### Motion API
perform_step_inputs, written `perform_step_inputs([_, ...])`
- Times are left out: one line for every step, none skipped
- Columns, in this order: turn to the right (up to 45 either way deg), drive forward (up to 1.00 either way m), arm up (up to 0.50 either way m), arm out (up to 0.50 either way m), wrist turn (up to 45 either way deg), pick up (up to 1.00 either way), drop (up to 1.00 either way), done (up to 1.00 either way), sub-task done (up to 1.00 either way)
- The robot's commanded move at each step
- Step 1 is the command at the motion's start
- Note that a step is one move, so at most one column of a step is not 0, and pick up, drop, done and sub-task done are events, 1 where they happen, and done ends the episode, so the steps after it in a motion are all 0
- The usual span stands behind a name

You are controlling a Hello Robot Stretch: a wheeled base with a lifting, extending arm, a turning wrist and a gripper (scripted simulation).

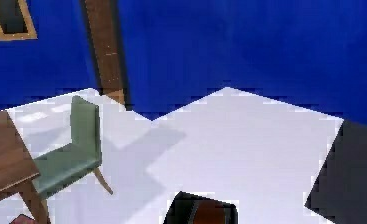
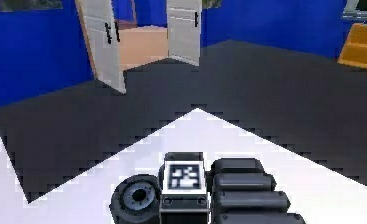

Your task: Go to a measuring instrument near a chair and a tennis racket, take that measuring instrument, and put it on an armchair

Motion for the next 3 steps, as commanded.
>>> perform_step_inputs([0.0, 1.0, 0.0, 0.0, 0.0, 0.0, 0.0, 0.0, 0.0])
perform_step_inputs([0.0, 0.4, 0.0, 0.0, 0.0, 0.0, 0.0, 0.0, 0.0])
perform_step_inputs([-45.0, 0.0, 0.0, 0.0, 0.0, 0.0, 0.0, 0.0, 0.0])
